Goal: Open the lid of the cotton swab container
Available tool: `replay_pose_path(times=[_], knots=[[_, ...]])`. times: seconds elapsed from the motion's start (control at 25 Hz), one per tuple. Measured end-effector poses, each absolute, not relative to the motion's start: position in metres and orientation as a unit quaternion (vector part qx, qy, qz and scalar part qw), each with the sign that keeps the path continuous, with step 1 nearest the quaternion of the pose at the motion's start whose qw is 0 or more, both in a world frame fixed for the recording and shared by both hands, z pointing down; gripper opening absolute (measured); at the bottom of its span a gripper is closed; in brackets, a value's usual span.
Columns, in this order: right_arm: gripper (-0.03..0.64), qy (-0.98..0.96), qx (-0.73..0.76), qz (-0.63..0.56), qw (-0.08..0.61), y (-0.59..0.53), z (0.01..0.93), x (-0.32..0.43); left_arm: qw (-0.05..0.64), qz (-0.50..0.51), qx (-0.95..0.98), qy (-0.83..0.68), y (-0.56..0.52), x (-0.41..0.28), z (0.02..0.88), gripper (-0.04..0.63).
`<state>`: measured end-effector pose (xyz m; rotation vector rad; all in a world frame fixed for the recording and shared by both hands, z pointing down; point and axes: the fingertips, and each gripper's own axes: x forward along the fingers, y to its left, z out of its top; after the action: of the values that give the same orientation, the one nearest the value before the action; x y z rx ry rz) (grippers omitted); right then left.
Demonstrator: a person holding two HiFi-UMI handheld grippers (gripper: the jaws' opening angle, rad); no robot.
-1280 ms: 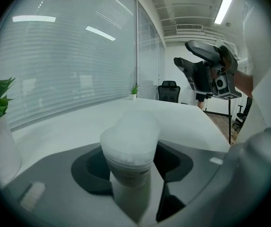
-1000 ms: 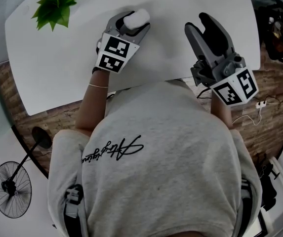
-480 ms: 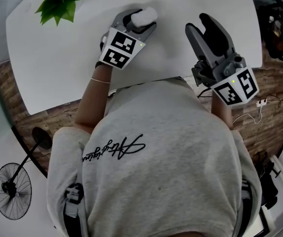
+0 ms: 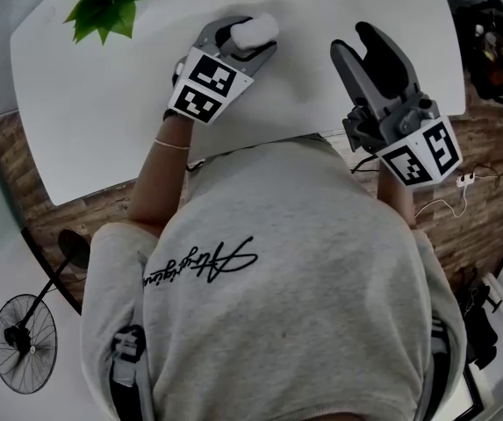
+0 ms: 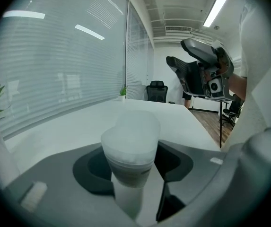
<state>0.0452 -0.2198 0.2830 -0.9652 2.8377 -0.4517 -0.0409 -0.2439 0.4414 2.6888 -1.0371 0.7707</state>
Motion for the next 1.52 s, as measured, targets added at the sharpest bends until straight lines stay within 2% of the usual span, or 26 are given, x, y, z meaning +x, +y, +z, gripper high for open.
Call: replay_pose_path(times=[0.72,0.92,1.52], knots=[[0.193,0.956,-0.257,-0.127,0.055,-0.224,0.277,0.039,0.047,0.255,0.908,-0.33,-0.234,-0.037,0.371,0.236],[0.194,0.962,-0.239,-0.118,0.06,-0.229,0.27,0.044,0.061,0.235,0.916,-0.318,-0.232,-0.025,0.348,0.236],[0.195,0.98,-0.174,-0.07,0.058,-0.234,0.249,0.054,0.034,0.258,0.921,-0.291,-0.224,0.012,0.309,0.236]])
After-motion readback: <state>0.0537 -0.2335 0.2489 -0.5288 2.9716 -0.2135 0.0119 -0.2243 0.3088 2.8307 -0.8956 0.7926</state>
